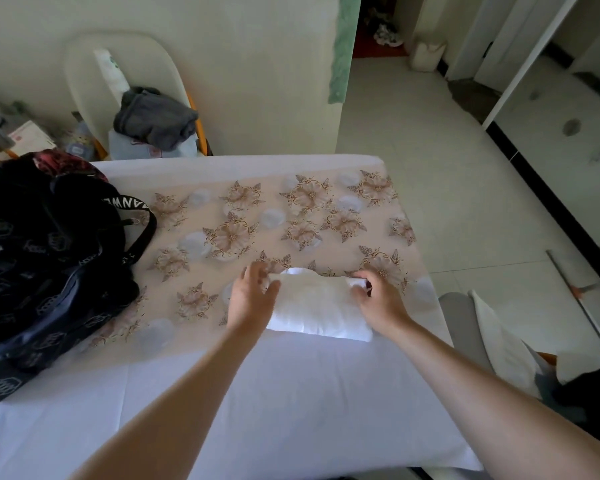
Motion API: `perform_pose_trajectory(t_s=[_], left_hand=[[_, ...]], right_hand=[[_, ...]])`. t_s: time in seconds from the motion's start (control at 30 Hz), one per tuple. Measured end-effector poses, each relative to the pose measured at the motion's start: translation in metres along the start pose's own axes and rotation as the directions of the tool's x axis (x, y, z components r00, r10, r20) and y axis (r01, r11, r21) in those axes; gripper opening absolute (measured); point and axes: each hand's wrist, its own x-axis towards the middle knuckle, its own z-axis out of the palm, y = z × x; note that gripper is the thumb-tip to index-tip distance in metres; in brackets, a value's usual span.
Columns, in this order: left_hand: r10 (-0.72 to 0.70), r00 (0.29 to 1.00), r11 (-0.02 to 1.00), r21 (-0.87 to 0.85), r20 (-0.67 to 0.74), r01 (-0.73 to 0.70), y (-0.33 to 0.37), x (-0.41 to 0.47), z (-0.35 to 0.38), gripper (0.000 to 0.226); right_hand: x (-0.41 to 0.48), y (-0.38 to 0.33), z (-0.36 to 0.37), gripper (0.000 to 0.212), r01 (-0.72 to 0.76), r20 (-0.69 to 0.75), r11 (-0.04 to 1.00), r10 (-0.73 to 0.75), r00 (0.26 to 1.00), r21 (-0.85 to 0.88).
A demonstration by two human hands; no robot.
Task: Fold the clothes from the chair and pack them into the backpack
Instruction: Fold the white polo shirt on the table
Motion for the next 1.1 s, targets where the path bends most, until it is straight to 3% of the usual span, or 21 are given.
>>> perform_pose_trajectory(t_s=[0.07, 0.13, 0.17, 0.23, 0.3, 0.33, 0.4, 0.43, 0.5, 0.6, 0.7, 0.8, 0.9, 0.97, 1.03, 1.1], left_hand=[[0.318, 0.946, 0.938, 0.168, -0.071, -0.302, 0.003, -0.001, 0.014, 0.028], [0.547, 0.831, 0.789, 0.268, 0.106, -0.553, 0.005, -0.007, 0.029, 0.029], [0.577, 0.783, 0.723, 0.300, 0.231, -0.622, 0.004, -0.010, 0.037, 0.033], [0.459, 0.769, 0.674, 0.391, 0.445, -0.627, -0.001, -0.012, 0.049, 0.049], [0.291, 0.784, 0.684, 0.454, 0.548, -0.571, -0.006, -0.005, 0.056, 0.057], [0.236, 0.777, 0.693, 0.459, 0.584, -0.556, -0.008, 0.000, 0.059, 0.059], [0.220, 0.749, 0.660, 0.470, 0.625, -0.586, -0.008, 0.011, 0.063, 0.062], [0.229, 0.736, 0.644, 0.468, 0.637, -0.606, -0.007, 0.016, 0.063, 0.064], [0.235, 0.712, 0.667, 0.423, 0.662, -0.613, -0.009, 0.024, 0.063, 0.068], [0.228, 0.751, 0.776, 0.350, 0.620, -0.524, -0.013, 0.024, 0.061, 0.070], [0.038, 0.874, 0.944, 0.269, 0.485, -0.190, -0.005, 0.022, 0.061, 0.073], [-0.209, 0.911, 0.974, 0.162, 0.354, 0.161, 0.014, 0.029, 0.058, 0.083], [-0.400, 0.862, 0.916, 0.137, 0.311, 0.376, 0.029, 0.049, 0.052, 0.078], [-0.479, 0.795, 0.876, 0.152, 0.372, 0.458, 0.031, 0.061, 0.047, 0.082], [-0.511, 0.727, 0.857, 0.208, 0.459, 0.471, 0.033, 0.067, 0.040, 0.088], [-0.473, 0.726, 0.880, 0.225, 0.499, 0.419, 0.033, 0.064, 0.032, 0.074]], right_hand=[[0.005, 0.004, 0.009, 0.025, -0.022, -0.059, 1.000, 0.023, 0.998, 0.010], [0.010, 0.006, 0.014, 0.024, -0.063, -0.109, 0.998, 0.066, 0.992, 0.028], [0.014, 0.008, 0.016, 0.023, -0.102, -0.123, 0.994, 0.105, 0.987, 0.030], [0.021, 0.011, 0.020, 0.024, -0.171, -0.124, 0.985, 0.172, 0.977, 0.023], [0.024, 0.013, 0.023, 0.027, -0.214, -0.134, 0.976, 0.207, 0.969, -0.044], [0.024, 0.013, 0.025, 0.030, -0.182, -0.175, 0.972, 0.155, 0.972, -0.147], [0.025, 0.011, 0.030, 0.036, 0.008, -0.245, 0.914, -0.118, 0.962, -0.406], [0.025, 0.010, 0.033, 0.035, 0.117, -0.223, 0.874, -0.246, 0.943, -0.471], [0.025, 0.006, 0.038, 0.043, 0.301, -0.034, 0.798, -0.372, 0.928, -0.522], [0.022, 0.016, 0.048, 0.063, 0.374, 0.223, 0.740, -0.299, 0.928, -0.559], [0.021, 0.025, 0.052, 0.065, 0.322, 0.215, 0.754, -0.241, 0.946, -0.572], [0.021, 0.024, 0.053, 0.064, 0.313, 0.203, 0.761, -0.239, 0.949, -0.569], [0.018, 0.025, 0.053, 0.062, 0.324, 0.180, 0.763, -0.270, 0.946, -0.560], [0.016, 0.026, 0.052, 0.061, 0.345, 0.170, 0.758, -0.303, 0.938, -0.553], [0.014, 0.025, 0.048, 0.061, 0.378, 0.193, 0.741, -0.328, 0.925, -0.555], [0.011, 0.020, 0.041, 0.063, 0.422, 0.221, 0.730, -0.361, 0.906, -0.537]])
